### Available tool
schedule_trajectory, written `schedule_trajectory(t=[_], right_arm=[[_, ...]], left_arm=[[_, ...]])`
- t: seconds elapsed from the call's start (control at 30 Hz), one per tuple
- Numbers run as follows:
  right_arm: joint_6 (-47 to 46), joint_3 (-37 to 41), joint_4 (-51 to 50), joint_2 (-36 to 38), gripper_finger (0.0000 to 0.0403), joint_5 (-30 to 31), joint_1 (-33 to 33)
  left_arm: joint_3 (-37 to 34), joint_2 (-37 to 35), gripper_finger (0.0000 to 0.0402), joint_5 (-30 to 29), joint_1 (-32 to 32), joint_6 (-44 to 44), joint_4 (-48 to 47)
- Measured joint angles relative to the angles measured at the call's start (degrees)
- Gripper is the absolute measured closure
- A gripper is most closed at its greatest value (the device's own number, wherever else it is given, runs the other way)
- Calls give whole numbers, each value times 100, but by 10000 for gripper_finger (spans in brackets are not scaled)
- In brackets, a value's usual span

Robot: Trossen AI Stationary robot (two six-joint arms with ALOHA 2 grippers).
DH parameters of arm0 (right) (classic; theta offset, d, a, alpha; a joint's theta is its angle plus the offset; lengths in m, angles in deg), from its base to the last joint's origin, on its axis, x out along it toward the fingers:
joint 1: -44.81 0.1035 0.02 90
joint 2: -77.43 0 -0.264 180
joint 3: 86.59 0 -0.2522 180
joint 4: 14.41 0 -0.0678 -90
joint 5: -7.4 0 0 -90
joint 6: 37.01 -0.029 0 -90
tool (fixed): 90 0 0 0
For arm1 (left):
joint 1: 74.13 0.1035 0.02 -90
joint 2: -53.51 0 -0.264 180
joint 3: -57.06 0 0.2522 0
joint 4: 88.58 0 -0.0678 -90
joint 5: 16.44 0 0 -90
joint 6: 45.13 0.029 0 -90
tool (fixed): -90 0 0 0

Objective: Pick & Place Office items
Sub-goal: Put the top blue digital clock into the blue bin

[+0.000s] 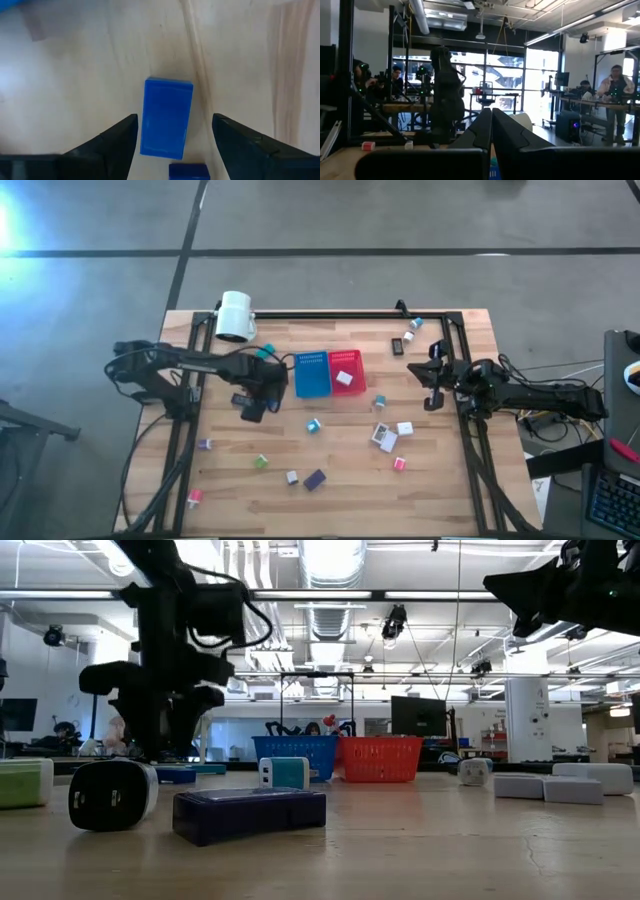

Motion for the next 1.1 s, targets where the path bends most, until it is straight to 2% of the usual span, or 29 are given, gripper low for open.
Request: schedule_trajectory(t=[0.23, 0.5, 0.63, 0.8, 1.1], right_arm=[[-3, 0, 0, 0, 394, 2, 0], [50, 0, 4, 0, 394, 15, -4], [54, 0, 2, 0, 394, 26, -4], [55, 0, -6, -24, 394, 31, -2], [113, -2, -14, -46, 394, 162, 0]], left_arm=[[-2, 428, 142, -242, 0, -15, 336], [39, 871, 146, -125, 2, 1, 395], [35, 865, 172, -37, 2, -2, 394], [-9, 713, 248, 5, 2, -15, 434], [26, 411, 251, 85, -11, 248, 239]])
